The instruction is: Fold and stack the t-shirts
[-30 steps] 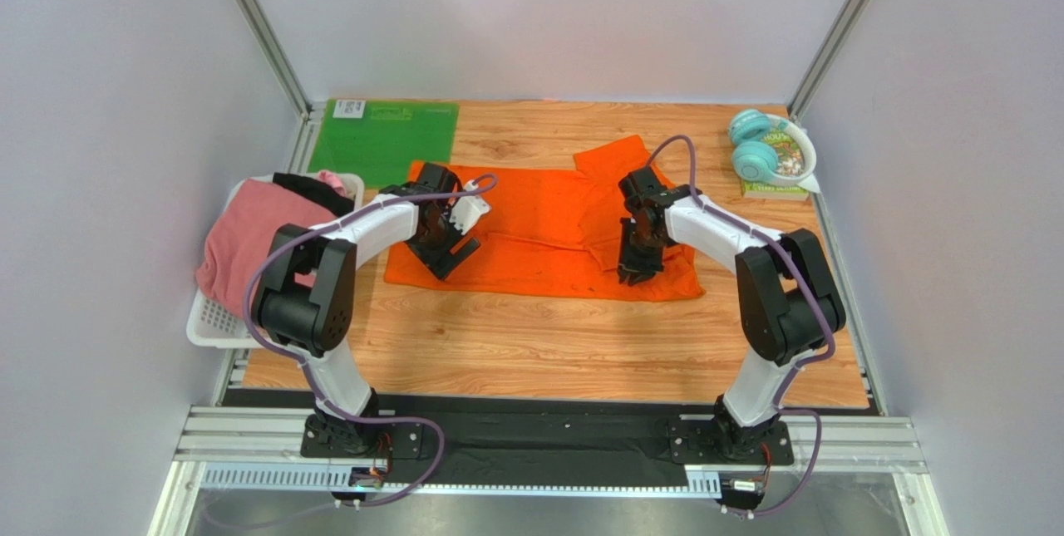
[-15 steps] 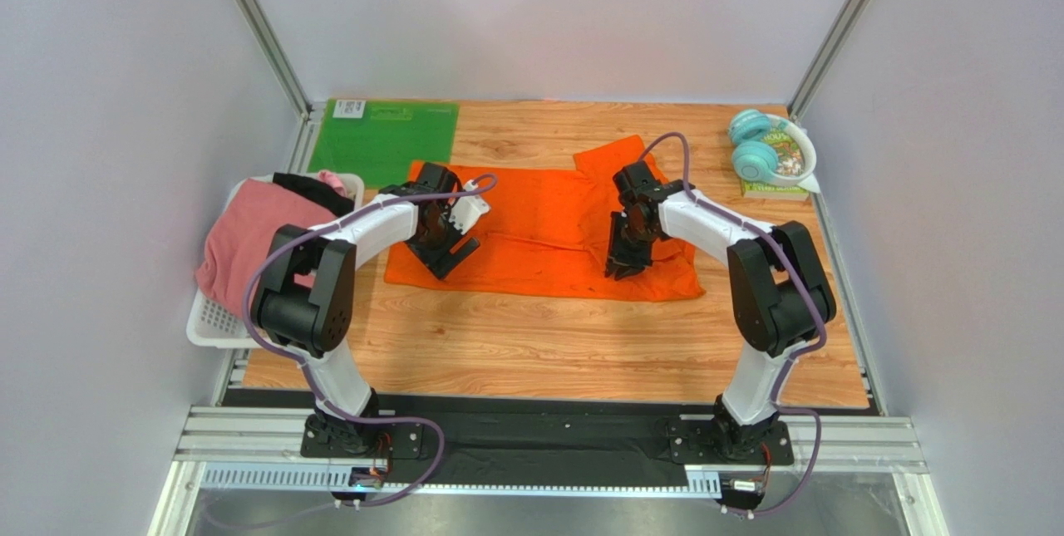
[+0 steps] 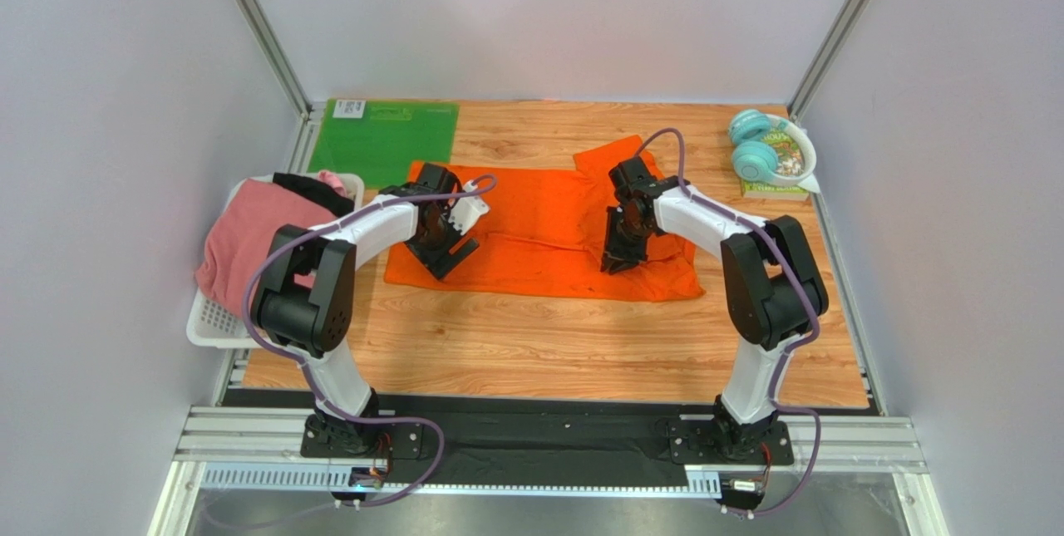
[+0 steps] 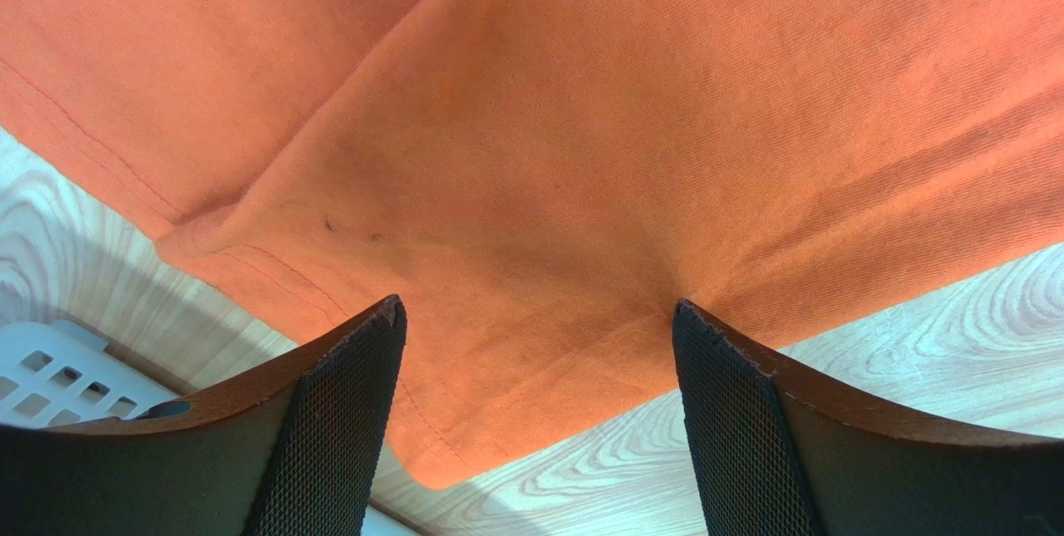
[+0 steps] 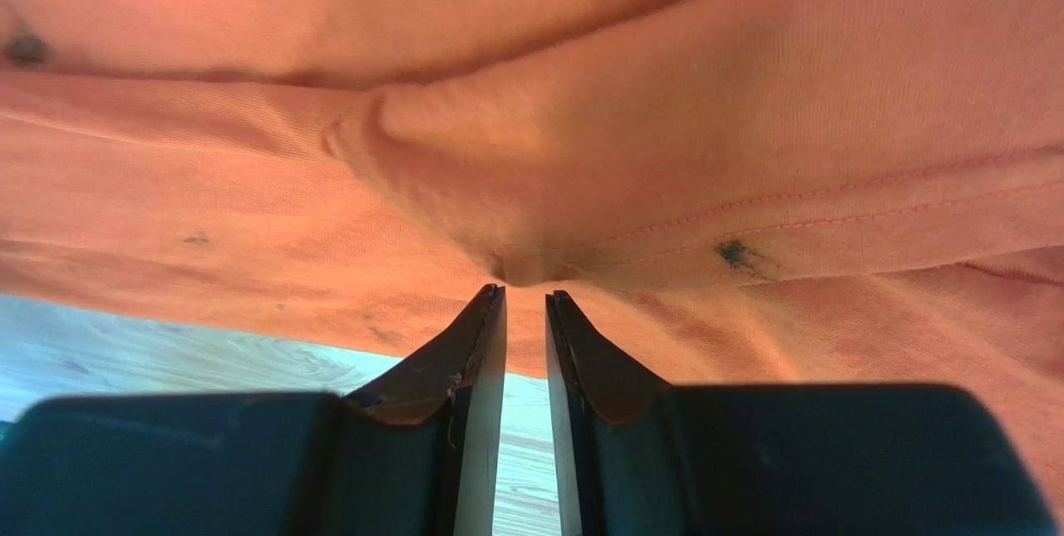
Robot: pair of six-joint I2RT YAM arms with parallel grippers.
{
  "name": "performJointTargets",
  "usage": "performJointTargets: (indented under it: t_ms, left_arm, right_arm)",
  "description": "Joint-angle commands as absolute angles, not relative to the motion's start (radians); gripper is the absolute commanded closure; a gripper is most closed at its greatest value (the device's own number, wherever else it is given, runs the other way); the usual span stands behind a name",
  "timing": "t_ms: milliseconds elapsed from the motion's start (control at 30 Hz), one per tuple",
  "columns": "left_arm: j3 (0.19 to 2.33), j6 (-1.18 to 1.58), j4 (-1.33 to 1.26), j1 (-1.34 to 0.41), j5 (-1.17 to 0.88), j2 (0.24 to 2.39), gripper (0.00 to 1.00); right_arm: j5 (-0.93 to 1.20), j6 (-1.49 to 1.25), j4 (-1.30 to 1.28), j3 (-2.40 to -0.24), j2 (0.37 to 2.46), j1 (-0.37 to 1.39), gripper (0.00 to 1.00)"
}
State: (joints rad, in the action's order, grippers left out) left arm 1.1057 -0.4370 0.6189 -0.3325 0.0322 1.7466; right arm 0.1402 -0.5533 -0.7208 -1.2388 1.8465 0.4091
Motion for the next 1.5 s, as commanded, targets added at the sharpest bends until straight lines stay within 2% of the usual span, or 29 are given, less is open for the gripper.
performJointTargets:
  t_ms: [0, 433, 667, 800, 1000, 1100, 1133, 1467]
  left_arm:
    - [1.088, -0.46, 0.612, -0.333, 0.035, 1.715, 0.16]
    - [1.068, -0.471, 0.6, -0.333, 0.049, 1.695, 0.16]
    - [1.071, -0.462, 0.601, -0.333, 0.038, 1.697, 0.17]
    - [1.074, -0.466, 0.601, -0.333, 0.043, 1.698, 0.17]
    - [1.08, -0.462, 0.603, -0.333, 0.038, 1.703, 0.17]
    - [1.078, -0.46, 0.603, -0.333, 0.038, 1.704, 0.17]
    - [1.077, -0.462, 0.603, -0.333, 0.04, 1.704, 0.17]
    - [1.072, -0.46, 0.606, -0.333, 0.038, 1.7, 0.17]
  right_arm:
    - [0.121, -0.558, -0.712, -1.302, 1.85, 0.41, 0.77]
    - [0.13, -0.56, -0.716, -1.307, 1.868, 0.408, 0.77]
    - [0.117, -0.551, -0.729, -1.319, 1.893, 0.413, 0.69]
    - [0.107, -0.538, -0.745, -1.325, 1.916, 0.416, 0.69]
    - [0.098, -0.538, -0.742, -1.321, 1.928, 0.416, 0.79]
    - [0.095, -0.535, -0.746, -1.325, 1.928, 0.416, 0.9]
    - [0.091, -0.534, -0.747, -1.328, 1.927, 0.416, 0.99]
    - [0.035, -0.508, -0.822, -1.428, 1.902, 0.41, 1.0]
